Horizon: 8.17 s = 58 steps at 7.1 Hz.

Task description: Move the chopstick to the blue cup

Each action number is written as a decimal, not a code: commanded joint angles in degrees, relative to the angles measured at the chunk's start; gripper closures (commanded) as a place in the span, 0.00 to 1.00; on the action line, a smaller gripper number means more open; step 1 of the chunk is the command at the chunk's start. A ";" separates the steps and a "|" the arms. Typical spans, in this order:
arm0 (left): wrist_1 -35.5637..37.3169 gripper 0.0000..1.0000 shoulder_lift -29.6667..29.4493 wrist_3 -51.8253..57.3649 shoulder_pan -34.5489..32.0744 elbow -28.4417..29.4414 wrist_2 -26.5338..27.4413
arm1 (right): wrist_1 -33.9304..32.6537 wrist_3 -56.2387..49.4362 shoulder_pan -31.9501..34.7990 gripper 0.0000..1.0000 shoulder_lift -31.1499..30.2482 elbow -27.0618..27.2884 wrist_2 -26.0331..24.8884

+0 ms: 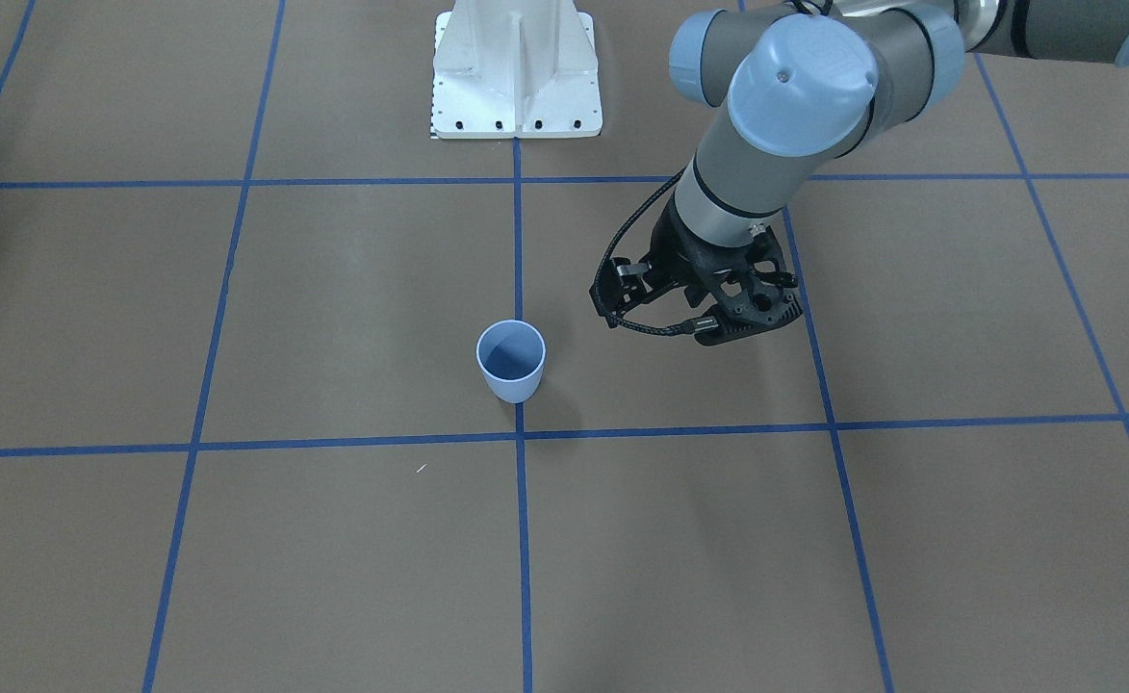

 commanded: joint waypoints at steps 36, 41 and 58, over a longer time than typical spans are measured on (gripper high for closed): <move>-0.62 0.01 13.01 22.76 -11.86 -1.57 -0.70 | -22.01 99.57 -50.23 1.00 43.50 21.10 -28.11; -0.62 0.01 13.10 22.76 -11.86 -1.57 -0.62 | -20.53 99.84 -53.50 0.01 42.97 20.21 -32.86; -2.55 0.01 37.62 77.29 -43.87 8.45 -2.46 | -25.00 30.66 -0.33 0.00 -6.07 17.06 -9.93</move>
